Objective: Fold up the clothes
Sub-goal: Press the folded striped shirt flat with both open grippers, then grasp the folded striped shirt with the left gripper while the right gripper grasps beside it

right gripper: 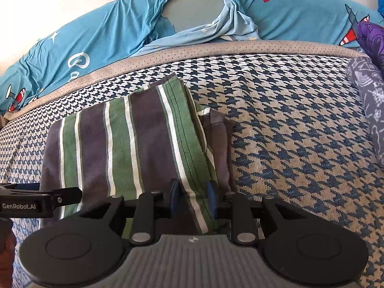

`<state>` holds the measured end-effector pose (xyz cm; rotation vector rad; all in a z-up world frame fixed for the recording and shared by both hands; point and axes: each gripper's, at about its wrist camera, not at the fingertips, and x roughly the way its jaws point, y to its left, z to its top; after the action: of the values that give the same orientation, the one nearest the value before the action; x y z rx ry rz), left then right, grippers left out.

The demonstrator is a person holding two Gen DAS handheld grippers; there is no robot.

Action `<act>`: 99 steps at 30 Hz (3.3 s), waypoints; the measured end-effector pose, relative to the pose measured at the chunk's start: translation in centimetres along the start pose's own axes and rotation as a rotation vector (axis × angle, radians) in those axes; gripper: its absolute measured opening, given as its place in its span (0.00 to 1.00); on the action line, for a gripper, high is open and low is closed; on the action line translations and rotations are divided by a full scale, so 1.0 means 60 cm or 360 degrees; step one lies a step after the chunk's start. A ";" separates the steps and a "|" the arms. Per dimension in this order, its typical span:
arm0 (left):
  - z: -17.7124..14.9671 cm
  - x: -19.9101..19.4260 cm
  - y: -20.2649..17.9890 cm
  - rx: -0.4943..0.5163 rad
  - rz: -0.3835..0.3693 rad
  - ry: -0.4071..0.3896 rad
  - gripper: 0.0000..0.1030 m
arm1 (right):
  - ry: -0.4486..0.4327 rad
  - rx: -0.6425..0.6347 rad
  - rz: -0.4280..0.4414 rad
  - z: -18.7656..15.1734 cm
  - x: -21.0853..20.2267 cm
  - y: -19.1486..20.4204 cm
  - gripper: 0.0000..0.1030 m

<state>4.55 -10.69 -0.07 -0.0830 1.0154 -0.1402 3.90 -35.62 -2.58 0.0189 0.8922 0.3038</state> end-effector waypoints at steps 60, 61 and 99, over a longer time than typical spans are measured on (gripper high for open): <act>0.029 0.011 0.080 -0.0477 -0.0393 -0.0006 1.00 | 0.0122 0.0492 0.0289 -0.062 -0.027 -0.139 0.75; 0.029 0.013 0.080 -0.0485 -0.0399 -0.0010 1.00 | 0.0118 0.0494 0.0291 -0.064 -0.026 -0.138 0.75; 0.041 0.061 0.071 -0.0445 -0.0766 -0.0117 0.99 | 0.0059 0.0480 0.0540 -0.046 0.058 -0.101 0.49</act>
<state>8.87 -7.04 -2.44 -0.5851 0.9218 -0.4299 5.38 -40.77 -7.83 0.4486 0.9649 0.4840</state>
